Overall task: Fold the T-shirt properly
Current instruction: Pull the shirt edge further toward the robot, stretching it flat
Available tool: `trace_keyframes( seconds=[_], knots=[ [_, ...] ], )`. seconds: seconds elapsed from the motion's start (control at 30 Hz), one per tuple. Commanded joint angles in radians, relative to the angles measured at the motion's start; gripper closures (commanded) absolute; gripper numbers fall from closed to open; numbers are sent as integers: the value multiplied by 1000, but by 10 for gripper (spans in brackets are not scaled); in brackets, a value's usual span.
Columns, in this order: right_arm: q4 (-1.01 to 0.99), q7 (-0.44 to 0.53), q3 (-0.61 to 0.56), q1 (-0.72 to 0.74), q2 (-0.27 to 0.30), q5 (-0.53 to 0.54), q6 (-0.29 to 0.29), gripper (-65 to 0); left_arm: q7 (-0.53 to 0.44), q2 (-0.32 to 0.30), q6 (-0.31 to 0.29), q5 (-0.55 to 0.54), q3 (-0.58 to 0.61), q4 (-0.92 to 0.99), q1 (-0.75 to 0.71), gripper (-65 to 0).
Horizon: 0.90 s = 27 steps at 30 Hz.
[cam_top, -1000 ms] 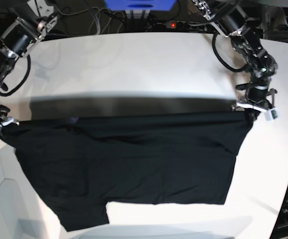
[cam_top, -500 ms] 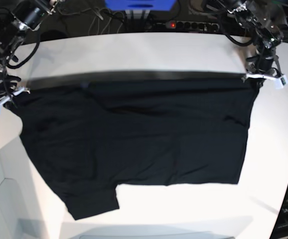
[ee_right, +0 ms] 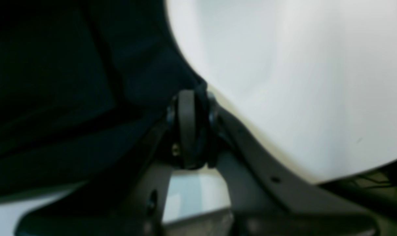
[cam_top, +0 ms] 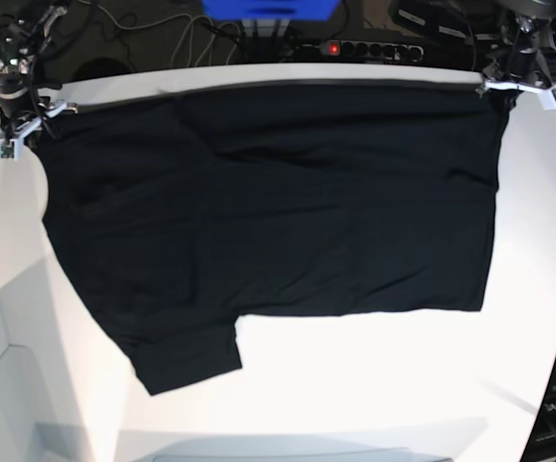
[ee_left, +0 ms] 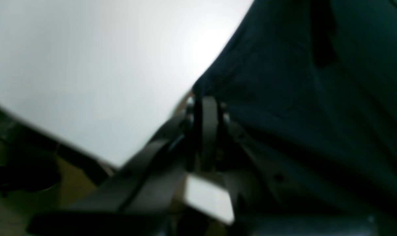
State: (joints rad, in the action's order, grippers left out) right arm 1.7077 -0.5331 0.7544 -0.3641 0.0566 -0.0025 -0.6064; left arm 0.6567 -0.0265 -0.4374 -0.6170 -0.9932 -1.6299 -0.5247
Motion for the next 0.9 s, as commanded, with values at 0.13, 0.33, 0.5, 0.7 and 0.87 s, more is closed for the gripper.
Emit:
trace_keyframes(
  seconds=[0.13, 0.33, 0.5, 0.7, 0.87],
  knots=[
    [27, 66, 9, -43, -27, 8, 6, 0, -18, 4, 4, -7, -6, -59, -22, -1],
    [28, 71, 70, -57, -56, 8, 6, 0, -21, 4, 4, -7, -6, -56, 5, -1],
    [22, 71, 84, -59, -54, 8, 6, 0, -16, 6, 4, -5, -5, -49, 24, -1],
    [22, 71, 84, -59, -51, 8, 6, 0, -16, 6, 4, -5, 13, -56, 19, -1],
    [24, 71, 83, -57, -51, 8, 6, 0, -16, 7, 4, -5, 12, -54, 13, -4]
  ],
)
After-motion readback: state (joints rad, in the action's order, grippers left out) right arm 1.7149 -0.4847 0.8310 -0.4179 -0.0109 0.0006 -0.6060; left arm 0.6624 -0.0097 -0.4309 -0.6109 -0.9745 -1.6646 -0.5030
